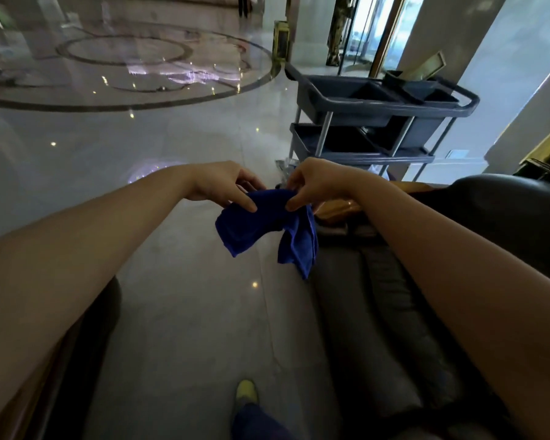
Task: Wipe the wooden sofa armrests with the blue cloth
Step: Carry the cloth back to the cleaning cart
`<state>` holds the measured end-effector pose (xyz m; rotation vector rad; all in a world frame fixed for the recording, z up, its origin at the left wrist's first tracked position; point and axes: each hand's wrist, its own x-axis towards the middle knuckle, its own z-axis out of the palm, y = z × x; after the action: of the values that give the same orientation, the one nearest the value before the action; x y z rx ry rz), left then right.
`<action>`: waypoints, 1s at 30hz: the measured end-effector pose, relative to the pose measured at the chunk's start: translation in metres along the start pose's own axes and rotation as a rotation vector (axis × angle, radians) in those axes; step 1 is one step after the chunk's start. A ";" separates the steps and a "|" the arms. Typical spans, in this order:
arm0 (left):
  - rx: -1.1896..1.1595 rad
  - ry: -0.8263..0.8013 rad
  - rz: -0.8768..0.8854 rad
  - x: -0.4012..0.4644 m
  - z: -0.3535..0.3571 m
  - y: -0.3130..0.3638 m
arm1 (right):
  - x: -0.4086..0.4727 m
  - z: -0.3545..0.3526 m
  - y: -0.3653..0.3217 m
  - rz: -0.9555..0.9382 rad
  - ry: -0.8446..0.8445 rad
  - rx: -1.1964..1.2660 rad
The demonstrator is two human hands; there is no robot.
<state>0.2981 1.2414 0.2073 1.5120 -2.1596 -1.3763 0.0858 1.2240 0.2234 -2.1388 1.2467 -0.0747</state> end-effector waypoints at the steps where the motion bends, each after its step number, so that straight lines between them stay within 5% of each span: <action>1: 0.006 0.008 -0.003 0.023 -0.020 -0.003 | 0.025 -0.013 0.007 0.004 0.014 -0.001; 18: 0.045 -0.124 0.096 0.361 -0.294 -0.058 | 0.353 -0.193 0.108 0.152 0.165 0.056; 30: 0.131 -0.291 0.291 0.584 -0.459 -0.023 | 0.503 -0.340 0.163 0.372 0.359 0.179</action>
<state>0.3074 0.4998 0.2452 1.0268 -2.5653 -1.4489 0.1151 0.5974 0.2660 -1.7577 1.7549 -0.4075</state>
